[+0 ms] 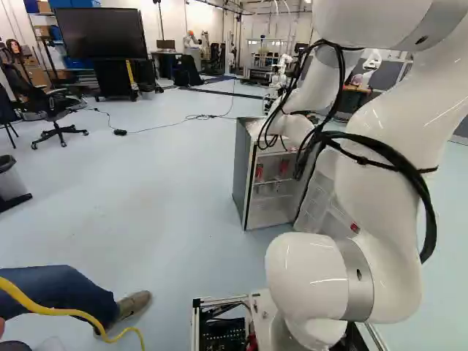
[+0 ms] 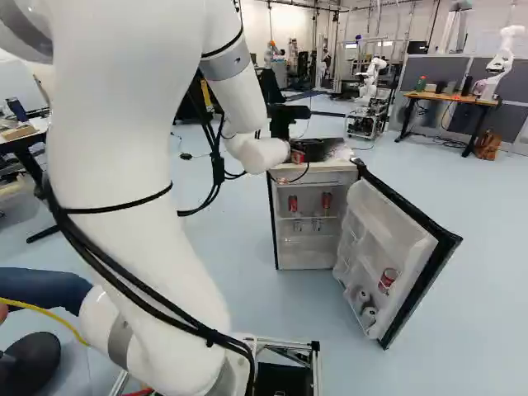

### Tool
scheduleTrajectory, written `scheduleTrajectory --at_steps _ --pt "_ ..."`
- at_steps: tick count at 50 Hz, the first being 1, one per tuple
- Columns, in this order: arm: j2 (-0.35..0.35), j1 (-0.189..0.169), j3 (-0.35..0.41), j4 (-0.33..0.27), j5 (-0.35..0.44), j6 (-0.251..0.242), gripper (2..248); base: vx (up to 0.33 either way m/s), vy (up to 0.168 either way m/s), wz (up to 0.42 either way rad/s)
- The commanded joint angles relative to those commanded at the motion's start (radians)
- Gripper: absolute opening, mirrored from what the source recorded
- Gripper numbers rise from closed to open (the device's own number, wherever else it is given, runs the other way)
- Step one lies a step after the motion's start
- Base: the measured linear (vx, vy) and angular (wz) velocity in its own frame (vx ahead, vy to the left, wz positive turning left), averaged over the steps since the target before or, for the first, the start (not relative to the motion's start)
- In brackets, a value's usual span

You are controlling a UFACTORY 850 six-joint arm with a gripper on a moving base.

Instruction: Grab a drink from the fridge

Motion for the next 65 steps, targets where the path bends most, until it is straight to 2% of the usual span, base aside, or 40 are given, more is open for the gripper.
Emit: scheduleTrajectory --at_steps 28,65 --pt "0.079 -0.089 0.021 0.000 -0.098 0.000 247 0.000 0.000 0.000" --pt "0.130 -0.208 -0.011 0.000 -0.284 0.000 247 0.000 0.000 0.000"
